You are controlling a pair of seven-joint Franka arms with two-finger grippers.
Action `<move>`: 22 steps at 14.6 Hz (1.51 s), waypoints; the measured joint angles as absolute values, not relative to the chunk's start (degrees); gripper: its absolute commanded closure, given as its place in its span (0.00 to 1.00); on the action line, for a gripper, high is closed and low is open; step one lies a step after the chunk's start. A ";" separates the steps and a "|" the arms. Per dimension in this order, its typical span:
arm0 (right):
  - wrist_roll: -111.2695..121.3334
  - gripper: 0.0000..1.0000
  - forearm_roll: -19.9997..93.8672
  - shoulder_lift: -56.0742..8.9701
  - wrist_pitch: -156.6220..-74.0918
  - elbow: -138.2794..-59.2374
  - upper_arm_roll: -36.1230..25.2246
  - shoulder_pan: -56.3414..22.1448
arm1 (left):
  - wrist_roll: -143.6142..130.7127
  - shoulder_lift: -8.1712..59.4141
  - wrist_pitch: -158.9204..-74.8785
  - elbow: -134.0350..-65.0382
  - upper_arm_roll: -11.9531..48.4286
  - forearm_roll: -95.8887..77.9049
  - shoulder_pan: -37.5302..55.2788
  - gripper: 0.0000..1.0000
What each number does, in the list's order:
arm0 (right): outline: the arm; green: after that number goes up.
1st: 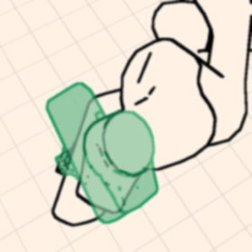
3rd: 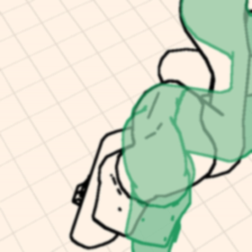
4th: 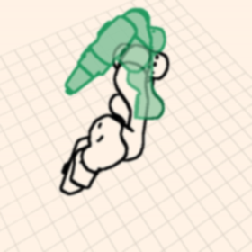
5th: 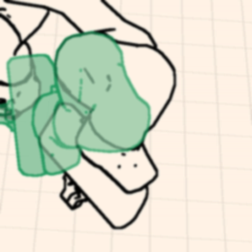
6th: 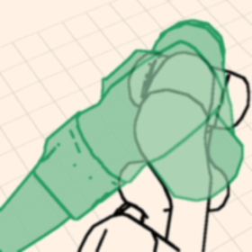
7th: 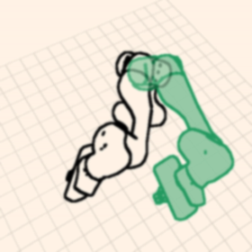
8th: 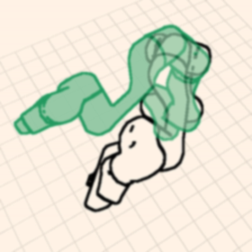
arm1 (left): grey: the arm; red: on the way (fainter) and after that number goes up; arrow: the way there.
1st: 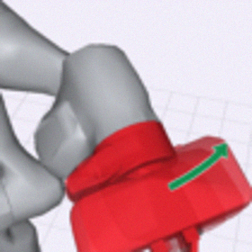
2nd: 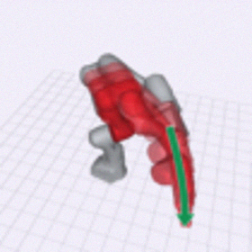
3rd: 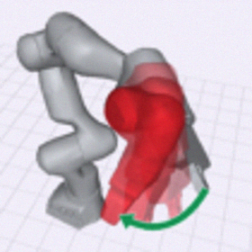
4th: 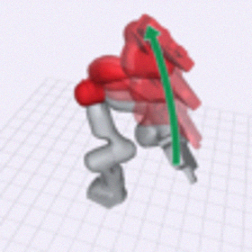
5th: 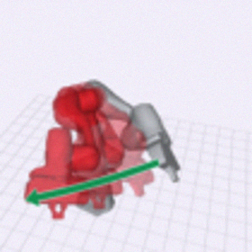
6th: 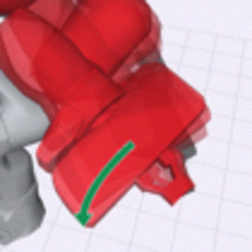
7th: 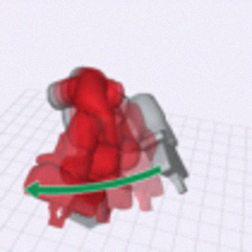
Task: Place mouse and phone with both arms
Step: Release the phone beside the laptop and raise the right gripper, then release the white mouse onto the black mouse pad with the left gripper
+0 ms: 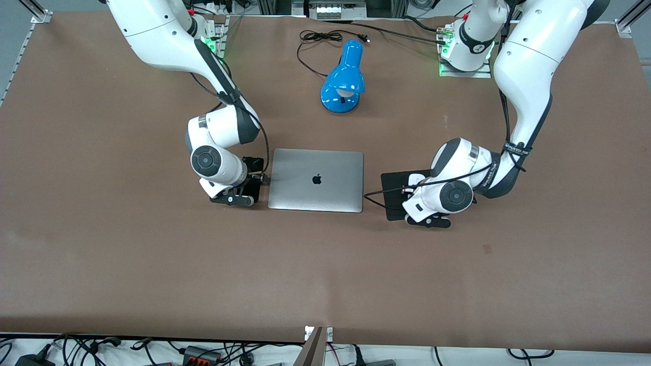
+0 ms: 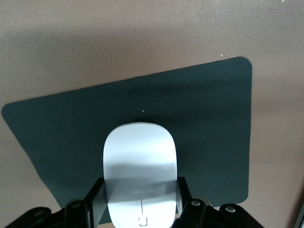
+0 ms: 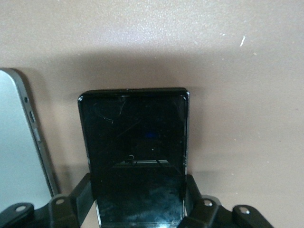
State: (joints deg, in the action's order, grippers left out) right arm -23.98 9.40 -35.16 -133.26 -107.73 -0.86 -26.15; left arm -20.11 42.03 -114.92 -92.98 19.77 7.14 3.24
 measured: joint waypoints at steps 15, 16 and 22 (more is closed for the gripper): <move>-22.92 0.00 9.36 -23.54 -112.33 -94.27 -2.04 -18.42 | -23.01 42.45 -115.37 -93.15 19.75 7.14 3.23 0.34; -21.97 0.00 9.19 -23.05 -108.45 -91.05 -2.12 -16.88 | -23.07 42.45 -115.37 -93.15 19.75 7.14 3.23 0.23; -10.41 0.00 2.03 -22.88 -95.14 -77.63 -2.49 -10.20 | -23.26 42.29 -114.74 -92.90 19.73 7.14 3.17 0.00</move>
